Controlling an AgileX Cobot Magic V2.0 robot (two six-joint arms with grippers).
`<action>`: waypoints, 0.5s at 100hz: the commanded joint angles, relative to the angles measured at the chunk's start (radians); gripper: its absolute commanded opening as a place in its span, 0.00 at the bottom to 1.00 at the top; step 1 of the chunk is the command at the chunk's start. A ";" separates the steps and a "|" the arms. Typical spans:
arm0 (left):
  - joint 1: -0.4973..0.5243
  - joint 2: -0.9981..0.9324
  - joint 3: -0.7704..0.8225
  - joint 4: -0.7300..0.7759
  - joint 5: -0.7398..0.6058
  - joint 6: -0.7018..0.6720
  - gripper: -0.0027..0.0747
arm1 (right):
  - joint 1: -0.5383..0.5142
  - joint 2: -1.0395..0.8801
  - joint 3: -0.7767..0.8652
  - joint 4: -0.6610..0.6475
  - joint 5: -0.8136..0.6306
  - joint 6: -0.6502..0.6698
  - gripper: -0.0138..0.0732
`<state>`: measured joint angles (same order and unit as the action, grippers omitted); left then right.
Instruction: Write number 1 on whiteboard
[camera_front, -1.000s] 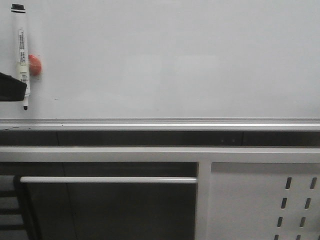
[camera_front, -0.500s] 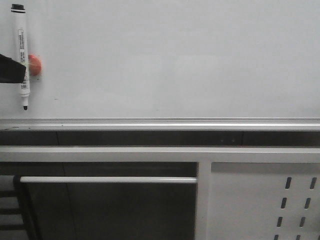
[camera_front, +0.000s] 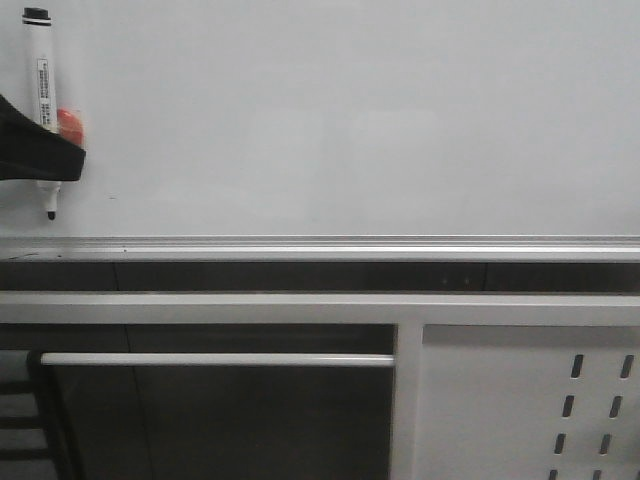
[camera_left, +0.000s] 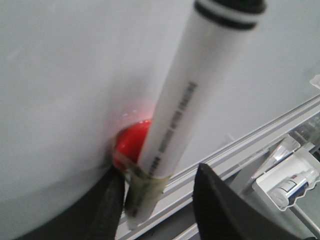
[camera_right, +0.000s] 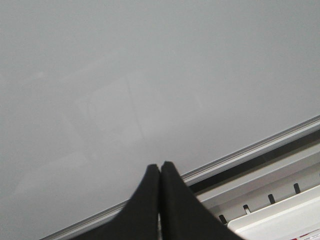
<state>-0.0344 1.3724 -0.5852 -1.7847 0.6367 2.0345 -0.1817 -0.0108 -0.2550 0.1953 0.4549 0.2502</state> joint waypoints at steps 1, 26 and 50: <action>-0.019 -0.005 -0.048 -0.067 0.035 0.000 0.42 | -0.005 -0.008 -0.036 0.003 -0.093 -0.011 0.08; -0.025 0.003 -0.059 -0.067 0.019 0.000 0.01 | -0.005 -0.008 -0.036 0.003 -0.095 -0.011 0.08; -0.025 0.003 -0.059 -0.067 0.034 -0.028 0.01 | -0.005 -0.008 -0.036 -0.001 -0.095 -0.011 0.08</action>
<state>-0.0540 1.3992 -0.6099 -1.7765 0.6126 2.0323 -0.1817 -0.0108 -0.2550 0.1953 0.4450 0.2502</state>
